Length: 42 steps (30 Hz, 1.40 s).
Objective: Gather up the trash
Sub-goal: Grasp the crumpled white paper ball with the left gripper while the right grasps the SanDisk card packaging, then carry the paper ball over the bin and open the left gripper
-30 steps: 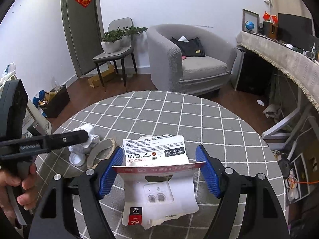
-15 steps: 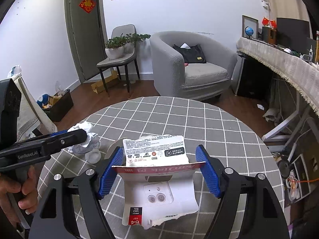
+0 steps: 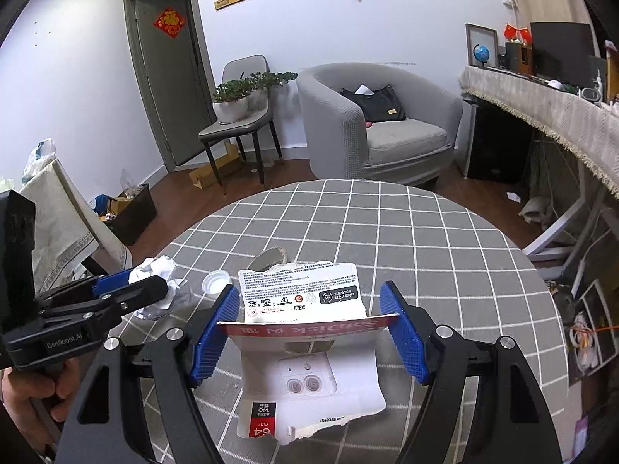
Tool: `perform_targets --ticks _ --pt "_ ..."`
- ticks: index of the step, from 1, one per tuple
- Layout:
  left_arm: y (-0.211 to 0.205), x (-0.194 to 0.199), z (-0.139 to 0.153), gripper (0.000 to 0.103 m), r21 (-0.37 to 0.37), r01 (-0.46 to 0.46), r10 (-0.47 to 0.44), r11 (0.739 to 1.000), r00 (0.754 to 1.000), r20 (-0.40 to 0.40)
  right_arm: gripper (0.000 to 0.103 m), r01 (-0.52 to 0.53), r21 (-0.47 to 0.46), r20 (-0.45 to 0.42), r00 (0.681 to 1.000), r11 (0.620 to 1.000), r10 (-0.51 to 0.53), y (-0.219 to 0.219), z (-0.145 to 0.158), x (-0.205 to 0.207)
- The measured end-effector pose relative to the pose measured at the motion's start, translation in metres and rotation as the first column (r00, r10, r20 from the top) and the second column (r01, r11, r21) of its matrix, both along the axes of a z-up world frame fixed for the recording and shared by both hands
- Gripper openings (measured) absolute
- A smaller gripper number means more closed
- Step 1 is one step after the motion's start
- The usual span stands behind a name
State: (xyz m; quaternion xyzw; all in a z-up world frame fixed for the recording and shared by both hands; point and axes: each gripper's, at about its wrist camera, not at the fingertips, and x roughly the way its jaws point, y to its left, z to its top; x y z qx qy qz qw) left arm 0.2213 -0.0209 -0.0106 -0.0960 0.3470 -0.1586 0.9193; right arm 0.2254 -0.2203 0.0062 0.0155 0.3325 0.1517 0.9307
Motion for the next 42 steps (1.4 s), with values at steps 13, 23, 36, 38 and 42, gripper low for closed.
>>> perform_targets --ticks 13,23,36,38,42 --pt "0.025 -0.049 0.0 0.054 0.011 -0.034 0.033 0.999 0.999 0.025 0.076 -0.033 0.046 -0.012 0.999 0.998 0.033 0.028 -0.008 -0.039" --pt "0.058 -0.095 0.006 0.054 0.081 -0.067 0.063 0.995 0.997 0.05 0.076 -0.077 0.07 0.009 0.997 0.995 0.077 0.062 -0.006 -0.068" --pt "0.13 -0.111 -0.011 0.054 0.099 -0.152 0.154 0.983 0.988 -0.008 0.076 -0.173 0.071 0.016 0.985 0.982 0.172 0.13 -0.01 -0.079" --pt "0.141 -0.11 -0.018 0.054 0.095 -0.165 0.168 0.982 0.985 -0.032 0.076 -0.188 0.074 0.015 0.982 0.979 0.188 0.141 -0.011 -0.079" --pt "0.163 -0.111 -0.037 0.054 0.108 -0.189 0.197 0.976 0.978 -0.072 0.076 -0.223 0.073 0.008 0.975 0.972 0.223 0.167 -0.014 -0.076"
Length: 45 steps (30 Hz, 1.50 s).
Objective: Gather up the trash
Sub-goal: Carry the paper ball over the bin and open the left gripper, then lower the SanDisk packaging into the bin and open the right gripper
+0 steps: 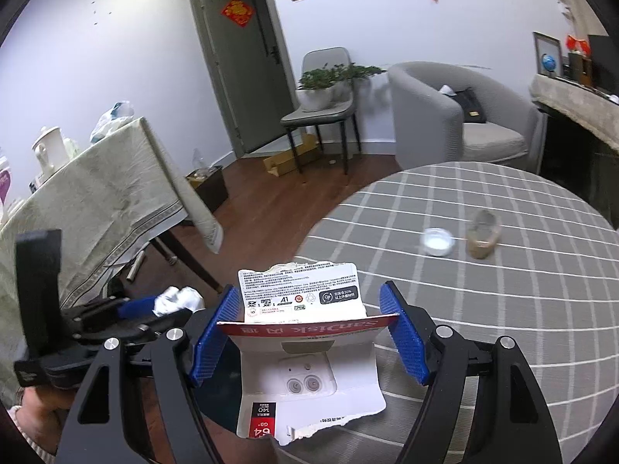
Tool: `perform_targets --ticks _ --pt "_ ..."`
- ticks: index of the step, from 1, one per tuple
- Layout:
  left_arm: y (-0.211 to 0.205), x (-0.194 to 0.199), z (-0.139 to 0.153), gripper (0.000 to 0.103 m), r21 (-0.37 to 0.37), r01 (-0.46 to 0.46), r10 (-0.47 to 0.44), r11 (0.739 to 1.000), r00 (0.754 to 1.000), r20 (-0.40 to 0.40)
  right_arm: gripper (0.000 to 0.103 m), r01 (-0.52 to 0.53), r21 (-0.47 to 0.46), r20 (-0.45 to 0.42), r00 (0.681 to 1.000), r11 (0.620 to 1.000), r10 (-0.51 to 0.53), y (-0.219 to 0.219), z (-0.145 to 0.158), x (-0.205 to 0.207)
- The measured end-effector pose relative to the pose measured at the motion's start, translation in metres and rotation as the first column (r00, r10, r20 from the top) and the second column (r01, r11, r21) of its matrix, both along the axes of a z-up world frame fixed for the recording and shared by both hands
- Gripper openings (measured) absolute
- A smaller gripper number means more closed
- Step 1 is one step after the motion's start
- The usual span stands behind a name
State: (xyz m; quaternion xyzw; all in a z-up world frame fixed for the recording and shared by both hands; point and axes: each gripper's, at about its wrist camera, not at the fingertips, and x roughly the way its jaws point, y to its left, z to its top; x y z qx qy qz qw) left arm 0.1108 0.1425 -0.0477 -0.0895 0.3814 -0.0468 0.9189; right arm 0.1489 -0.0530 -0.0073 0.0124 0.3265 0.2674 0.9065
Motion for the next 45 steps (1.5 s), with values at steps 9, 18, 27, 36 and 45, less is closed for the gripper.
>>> perform_targets --ticks 9,18,27,36,45 --pt "0.041 -0.002 -0.036 0.055 -0.014 -0.033 0.031 0.999 0.993 -0.113 0.076 -0.067 -0.013 -0.015 0.998 0.998 0.067 0.055 -0.009 -0.001" --pt "0.07 -0.004 -0.08 0.056 0.013 -0.054 0.055 0.998 0.969 -0.241 0.076 -0.117 -0.039 -0.04 0.992 0.992 0.116 0.101 -0.025 -0.001" --pt "0.086 -0.013 -0.094 0.068 -0.01 -0.045 0.039 0.999 0.95 -0.31 0.076 -0.148 -0.064 -0.059 0.988 0.987 0.145 0.133 -0.039 -0.001" --pt "0.106 -0.02 -0.08 0.076 -0.015 -0.074 0.067 0.997 0.962 -0.266 0.076 -0.175 -0.106 -0.091 0.982 0.979 0.166 0.156 -0.058 -0.002" --pt "0.119 -0.032 -0.045 0.077 -0.049 -0.12 0.112 0.992 0.982 -0.15 0.076 -0.195 -0.177 -0.165 0.972 0.965 0.166 0.177 -0.091 0.003"
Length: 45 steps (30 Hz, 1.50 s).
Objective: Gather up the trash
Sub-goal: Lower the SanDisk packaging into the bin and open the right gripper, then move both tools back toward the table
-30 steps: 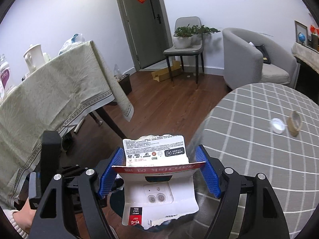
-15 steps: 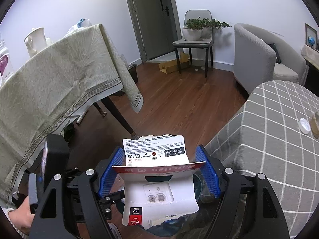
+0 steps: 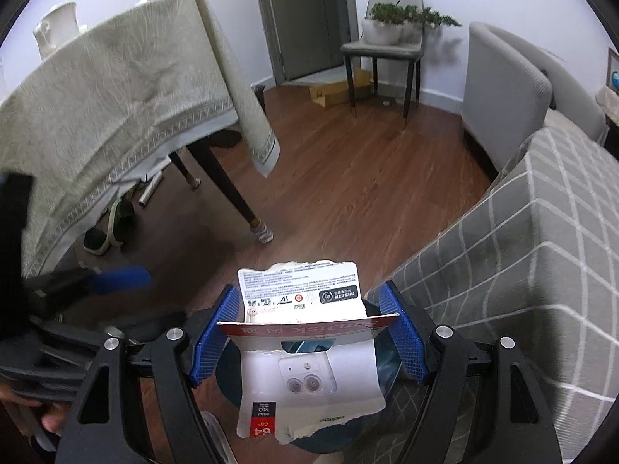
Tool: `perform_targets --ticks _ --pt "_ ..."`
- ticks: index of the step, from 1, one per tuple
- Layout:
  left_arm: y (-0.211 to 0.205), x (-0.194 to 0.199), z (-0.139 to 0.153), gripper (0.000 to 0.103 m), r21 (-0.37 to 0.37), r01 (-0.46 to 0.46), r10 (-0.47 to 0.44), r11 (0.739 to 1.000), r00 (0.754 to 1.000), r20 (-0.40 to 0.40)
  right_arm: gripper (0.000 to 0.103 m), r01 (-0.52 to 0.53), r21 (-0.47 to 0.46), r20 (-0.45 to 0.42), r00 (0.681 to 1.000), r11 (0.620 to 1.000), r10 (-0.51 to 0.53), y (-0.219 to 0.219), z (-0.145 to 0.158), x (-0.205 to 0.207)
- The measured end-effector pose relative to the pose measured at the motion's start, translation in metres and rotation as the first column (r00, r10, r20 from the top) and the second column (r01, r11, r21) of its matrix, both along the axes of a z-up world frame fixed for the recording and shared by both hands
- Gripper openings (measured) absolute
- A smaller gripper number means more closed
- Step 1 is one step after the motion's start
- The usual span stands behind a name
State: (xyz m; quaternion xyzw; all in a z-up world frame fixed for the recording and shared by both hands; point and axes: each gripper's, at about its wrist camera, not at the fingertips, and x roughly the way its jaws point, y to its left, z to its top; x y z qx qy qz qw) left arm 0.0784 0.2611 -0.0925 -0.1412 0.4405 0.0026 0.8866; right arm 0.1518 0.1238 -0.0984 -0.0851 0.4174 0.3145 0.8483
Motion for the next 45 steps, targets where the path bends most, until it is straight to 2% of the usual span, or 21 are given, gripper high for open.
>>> perform_targets --ticks 4,7,16,18,25,35,37,45 --pt "0.006 -0.005 0.01 0.077 0.002 -0.024 0.024 1.0 0.999 0.039 0.076 0.016 0.022 0.015 1.0 1.0 -0.016 -0.004 0.003 0.0" --pt "0.012 -0.007 0.012 0.073 -0.028 -0.039 0.04 0.999 0.998 0.051 0.076 0.018 0.002 0.025 1.0 1.0 -0.018 -0.004 0.003 0.001" --pt "0.011 -0.017 0.048 0.066 -0.001 -0.04 0.04 0.999 0.986 0.162 0.076 -0.001 -0.068 -0.03 1.0 0.998 -0.001 0.004 -0.025 0.003" --pt "0.01 -0.019 0.053 0.06 0.002 -0.035 0.034 0.999 0.984 0.176 0.076 -0.001 -0.079 -0.037 0.999 0.997 -0.001 0.003 -0.03 0.004" --pt "0.003 -0.026 0.072 0.056 0.03 -0.026 0.018 0.999 0.972 0.234 0.076 -0.008 -0.136 -0.087 0.996 0.991 -0.004 0.011 -0.065 0.007" --pt "0.004 -0.036 0.097 0.055 0.013 -0.018 0.014 1.0 0.955 0.296 0.078 -0.059 -0.268 -0.167 0.986 0.962 0.013 0.021 -0.121 0.005" --pt "0.003 -0.037 0.102 0.055 0.016 -0.017 0.011 1.0 0.953 0.303 0.085 -0.057 -0.268 -0.172 0.985 0.962 0.01 0.018 -0.122 0.003" --pt "-0.008 -0.04 0.115 0.055 0.033 -0.014 0.002 0.999 0.943 0.333 0.087 -0.066 -0.227 -0.142 0.989 0.972 0.034 0.008 -0.097 -0.005"
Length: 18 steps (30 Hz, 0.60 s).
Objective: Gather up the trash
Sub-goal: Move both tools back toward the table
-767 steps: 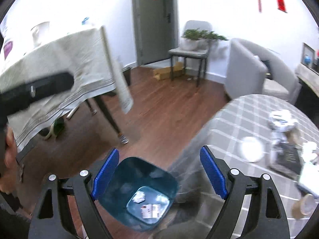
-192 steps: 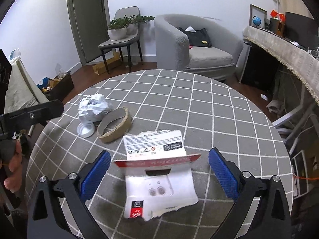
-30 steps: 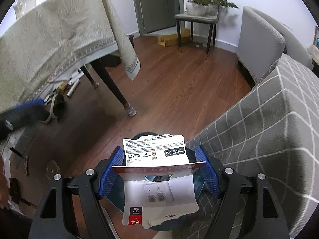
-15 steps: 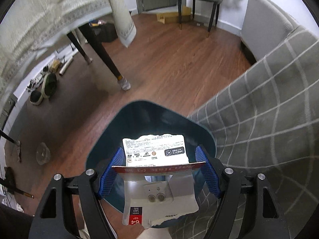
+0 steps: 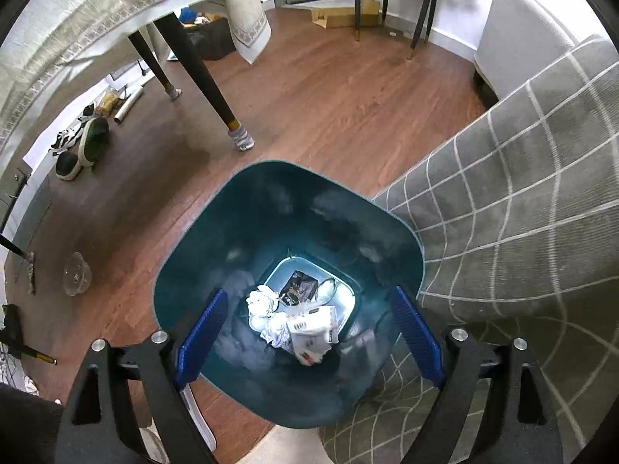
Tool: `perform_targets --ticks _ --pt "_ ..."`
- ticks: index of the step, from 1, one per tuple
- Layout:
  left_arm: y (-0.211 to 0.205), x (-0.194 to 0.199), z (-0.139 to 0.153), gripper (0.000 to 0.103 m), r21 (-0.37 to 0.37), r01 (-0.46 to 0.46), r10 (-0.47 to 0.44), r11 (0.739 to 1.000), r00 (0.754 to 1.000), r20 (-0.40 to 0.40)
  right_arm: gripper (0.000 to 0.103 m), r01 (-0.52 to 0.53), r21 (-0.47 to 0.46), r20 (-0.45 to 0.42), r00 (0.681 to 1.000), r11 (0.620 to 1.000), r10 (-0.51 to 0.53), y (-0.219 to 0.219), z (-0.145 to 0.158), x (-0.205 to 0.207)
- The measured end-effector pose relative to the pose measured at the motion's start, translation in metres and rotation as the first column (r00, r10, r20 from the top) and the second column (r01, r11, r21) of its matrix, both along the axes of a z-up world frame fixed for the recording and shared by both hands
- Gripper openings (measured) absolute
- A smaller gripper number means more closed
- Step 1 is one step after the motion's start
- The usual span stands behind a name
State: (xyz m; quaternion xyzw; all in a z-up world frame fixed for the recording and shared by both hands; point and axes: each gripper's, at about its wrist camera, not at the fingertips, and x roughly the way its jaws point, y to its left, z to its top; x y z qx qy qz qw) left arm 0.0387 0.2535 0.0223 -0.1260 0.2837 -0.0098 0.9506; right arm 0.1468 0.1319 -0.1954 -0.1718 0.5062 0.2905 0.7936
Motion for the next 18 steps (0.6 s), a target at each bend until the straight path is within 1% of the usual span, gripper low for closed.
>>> perform_targets --ticks 6,8,10,11,15,16,18 --pt "-0.012 0.004 0.007 0.056 0.0 -0.005 0.005 1.0 1.0 0.023 0.087 -0.018 0.058 0.051 0.999 0.998 0.015 -0.007 0.032 -0.003" --pt "-0.017 0.006 0.01 0.057 0.013 -0.008 0.008 1.0 1.0 0.028 0.087 -0.026 0.076 0.068 0.997 0.997 0.021 -0.011 0.044 -0.006" --pt "-0.021 0.007 0.013 0.059 0.027 -0.013 0.012 1.0 0.999 0.033 0.087 -0.03 0.094 0.077 0.997 0.995 0.023 -0.015 0.052 -0.008" --pt "-0.024 0.007 0.014 0.062 0.032 -0.017 0.016 0.999 0.999 0.039 0.087 -0.035 0.104 0.086 0.996 0.994 0.026 -0.017 0.058 -0.01" --pt "-0.03 0.009 0.017 0.068 0.024 -0.023 0.022 0.999 0.999 0.047 0.087 -0.048 0.148 0.156 0.987 0.988 0.024 -0.028 0.087 -0.016" --pt "-0.033 0.01 0.017 0.069 0.02 -0.022 0.021 1.0 0.999 0.05 0.085 -0.047 0.163 0.179 0.984 0.985 0.017 -0.033 0.097 -0.016" --pt "-0.04 0.012 0.016 0.07 0.029 -0.021 0.019 0.999 0.998 0.052 0.085 -0.068 0.218 0.192 0.981 0.974 0.025 -0.041 0.113 -0.018"
